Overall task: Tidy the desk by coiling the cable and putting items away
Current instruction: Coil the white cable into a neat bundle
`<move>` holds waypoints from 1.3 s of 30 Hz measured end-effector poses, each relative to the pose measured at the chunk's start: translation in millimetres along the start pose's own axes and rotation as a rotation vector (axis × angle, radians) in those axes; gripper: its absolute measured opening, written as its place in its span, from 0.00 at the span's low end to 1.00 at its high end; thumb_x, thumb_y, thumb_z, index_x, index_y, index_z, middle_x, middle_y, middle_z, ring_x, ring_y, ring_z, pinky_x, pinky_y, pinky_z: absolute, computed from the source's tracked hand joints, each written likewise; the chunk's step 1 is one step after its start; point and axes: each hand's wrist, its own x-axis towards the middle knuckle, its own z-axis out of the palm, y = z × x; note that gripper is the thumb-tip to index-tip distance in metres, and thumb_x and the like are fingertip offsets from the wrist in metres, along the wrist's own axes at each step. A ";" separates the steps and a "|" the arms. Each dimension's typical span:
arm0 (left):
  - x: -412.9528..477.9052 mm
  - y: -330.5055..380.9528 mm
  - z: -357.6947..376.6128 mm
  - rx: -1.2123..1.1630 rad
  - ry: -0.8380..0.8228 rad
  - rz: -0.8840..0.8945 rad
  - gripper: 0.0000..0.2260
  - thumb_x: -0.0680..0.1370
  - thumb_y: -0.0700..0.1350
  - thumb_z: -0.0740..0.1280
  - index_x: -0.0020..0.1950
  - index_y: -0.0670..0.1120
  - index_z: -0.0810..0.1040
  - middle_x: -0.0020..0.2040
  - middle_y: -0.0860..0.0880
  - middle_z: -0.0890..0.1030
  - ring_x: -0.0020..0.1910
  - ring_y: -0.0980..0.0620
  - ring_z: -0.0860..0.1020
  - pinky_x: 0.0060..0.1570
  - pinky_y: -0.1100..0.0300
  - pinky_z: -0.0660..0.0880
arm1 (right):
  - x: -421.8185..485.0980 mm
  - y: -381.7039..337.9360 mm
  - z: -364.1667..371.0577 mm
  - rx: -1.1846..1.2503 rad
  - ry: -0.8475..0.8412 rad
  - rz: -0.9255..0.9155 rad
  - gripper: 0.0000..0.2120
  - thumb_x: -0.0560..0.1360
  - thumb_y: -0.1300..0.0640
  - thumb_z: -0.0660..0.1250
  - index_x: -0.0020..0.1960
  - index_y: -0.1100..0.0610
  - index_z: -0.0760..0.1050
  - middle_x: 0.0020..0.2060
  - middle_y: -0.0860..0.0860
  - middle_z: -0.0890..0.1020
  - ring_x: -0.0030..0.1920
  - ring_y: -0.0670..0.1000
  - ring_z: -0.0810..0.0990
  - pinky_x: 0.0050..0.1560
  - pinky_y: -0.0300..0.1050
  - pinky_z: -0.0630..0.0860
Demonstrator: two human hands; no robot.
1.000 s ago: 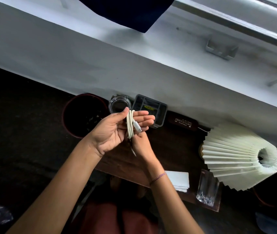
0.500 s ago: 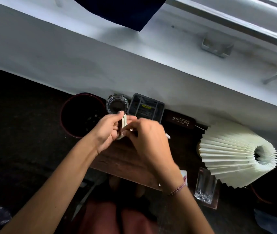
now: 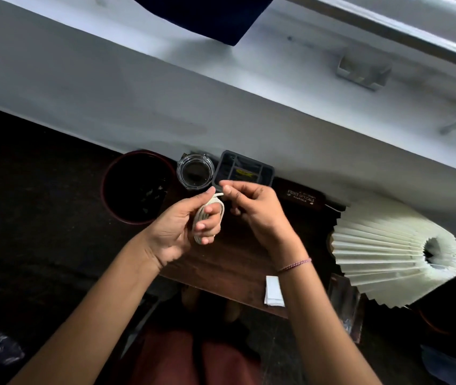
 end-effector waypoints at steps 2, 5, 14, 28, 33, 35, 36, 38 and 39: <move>3.3 -2.0 0.3 -0.128 0.042 0.038 0.18 0.74 0.52 0.56 0.25 0.49 0.67 0.16 0.55 0.63 0.15 0.59 0.60 0.16 0.68 0.62 | -7.1 16.0 13.6 0.159 0.050 0.060 0.06 0.75 0.62 0.65 0.45 0.56 0.81 0.28 0.44 0.82 0.29 0.39 0.72 0.31 0.30 0.71; 7.0 -6.7 -5.6 -0.277 0.104 0.111 0.19 0.73 0.50 0.57 0.22 0.49 0.66 0.13 0.55 0.62 0.12 0.60 0.59 0.13 0.69 0.59 | -19.1 30.3 31.3 0.289 0.059 0.099 0.11 0.77 0.62 0.61 0.44 0.54 0.81 0.33 0.48 0.81 0.38 0.45 0.75 0.41 0.36 0.75; 6.7 -2.3 -9.4 -0.419 0.123 0.189 0.23 0.73 0.49 0.57 0.18 0.49 0.63 0.10 0.53 0.61 0.12 0.54 0.51 0.13 0.69 0.52 | -35.7 26.4 24.2 0.269 -0.031 0.070 0.09 0.71 0.62 0.68 0.49 0.54 0.81 0.45 0.51 0.84 0.49 0.49 0.81 0.57 0.46 0.75; 7.7 -2.2 -20.0 -0.214 -0.017 -0.030 0.27 0.76 0.52 0.56 0.16 0.49 0.63 0.10 0.52 0.61 0.11 0.56 0.52 0.13 0.71 0.56 | -39.1 35.2 17.8 0.289 -0.142 0.144 0.08 0.73 0.65 0.67 0.51 0.60 0.78 0.46 0.55 0.81 0.47 0.49 0.81 0.49 0.38 0.80; 9.0 0.3 -7.0 0.214 0.297 0.084 0.28 0.78 0.51 0.57 0.17 0.49 0.62 0.12 0.50 0.62 0.10 0.57 0.58 0.15 0.71 0.60 | -37.1 44.7 23.9 0.306 -0.052 0.136 0.06 0.73 0.65 0.66 0.50 0.62 0.76 0.47 0.61 0.79 0.50 0.57 0.79 0.53 0.46 0.79; 9.4 -0.6 1.5 0.351 0.400 0.122 0.28 0.78 0.51 0.58 0.18 0.48 0.62 0.12 0.50 0.64 0.10 0.56 0.60 0.15 0.70 0.61 | -34.6 46.1 23.8 0.307 -0.029 0.134 0.06 0.73 0.65 0.66 0.50 0.62 0.76 0.45 0.60 0.80 0.47 0.56 0.80 0.54 0.49 0.78; 10.1 -1.5 5.4 0.391 0.439 0.145 0.27 0.78 0.51 0.58 0.19 0.47 0.61 0.12 0.49 0.65 0.10 0.55 0.61 0.15 0.70 0.62 | -33.6 46.3 23.7 0.309 -0.025 0.133 0.05 0.73 0.65 0.66 0.49 0.61 0.75 0.42 0.58 0.80 0.45 0.55 0.81 0.52 0.48 0.79; 11.8 -2.7 12.7 0.429 0.490 0.178 0.26 0.78 0.51 0.59 0.21 0.44 0.60 0.12 0.49 0.66 0.10 0.55 0.63 0.15 0.69 0.62 | -32.2 46.3 23.4 0.303 -0.017 0.125 0.04 0.74 0.65 0.65 0.48 0.60 0.75 0.38 0.54 0.81 0.41 0.51 0.82 0.49 0.46 0.79; 12.9 -3.0 14.6 0.436 0.502 0.185 0.26 0.78 0.51 0.59 0.22 0.44 0.60 0.12 0.49 0.66 0.10 0.55 0.63 0.15 0.69 0.63 | -32.1 46.1 23.2 0.303 -0.011 0.117 0.04 0.74 0.65 0.65 0.48 0.61 0.74 0.37 0.52 0.82 0.39 0.50 0.82 0.49 0.46 0.79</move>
